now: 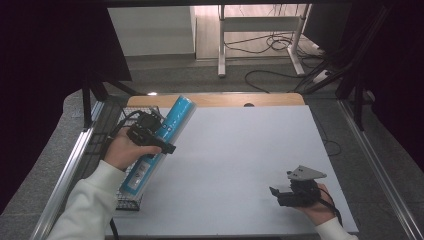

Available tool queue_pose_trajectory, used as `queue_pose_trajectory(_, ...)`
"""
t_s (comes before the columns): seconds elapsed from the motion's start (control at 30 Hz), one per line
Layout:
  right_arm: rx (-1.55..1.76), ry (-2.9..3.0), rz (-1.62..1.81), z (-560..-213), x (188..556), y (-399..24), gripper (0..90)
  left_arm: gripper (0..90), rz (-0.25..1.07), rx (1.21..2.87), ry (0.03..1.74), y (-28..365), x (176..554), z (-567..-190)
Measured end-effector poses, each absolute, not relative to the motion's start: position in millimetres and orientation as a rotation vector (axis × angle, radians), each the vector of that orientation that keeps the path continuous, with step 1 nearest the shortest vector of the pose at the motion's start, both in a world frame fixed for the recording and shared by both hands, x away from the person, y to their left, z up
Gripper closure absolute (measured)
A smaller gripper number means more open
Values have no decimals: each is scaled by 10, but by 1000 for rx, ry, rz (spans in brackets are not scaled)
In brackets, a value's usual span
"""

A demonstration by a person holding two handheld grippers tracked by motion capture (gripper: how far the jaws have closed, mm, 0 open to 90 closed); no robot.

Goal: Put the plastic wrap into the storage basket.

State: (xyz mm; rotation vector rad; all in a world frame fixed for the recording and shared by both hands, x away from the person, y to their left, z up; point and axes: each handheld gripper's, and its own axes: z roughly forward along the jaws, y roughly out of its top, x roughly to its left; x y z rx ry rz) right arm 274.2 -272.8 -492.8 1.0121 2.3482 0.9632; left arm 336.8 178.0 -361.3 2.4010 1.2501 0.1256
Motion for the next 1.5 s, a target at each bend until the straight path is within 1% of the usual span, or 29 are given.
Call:
queue_pose_trajectory(0.2, 1014, 2347, 958, -4927, 2743, -2731, 179, 320, 131, 2389, 1280, 1917, 3379, -3555)
queue_pose_trajectory(0.37, 1007, 2348, 951, -4933, 2747, -2732, 179, 320, 172, 2390, 1317, 2031, 3390, -3458)
queue_pose_trajectory(0.6, 1005, 2350, 950, -4935, 2747, -2730, 179, 320, 173, 2383, 1352, 2136, 3405, -3448)
queue_pose_trajectory(0.9, 1004, 2352, 947, -4940, 2749, -2729, 179, 320, 167, 2373, 1409, 2310, 3456, -3498)
queue_pose_trajectory(1.5, 1004, 2351, 944, -4942, 2747, -2729, 179, 320, 140, 2345, 1556, 2602, 3631, -3756)
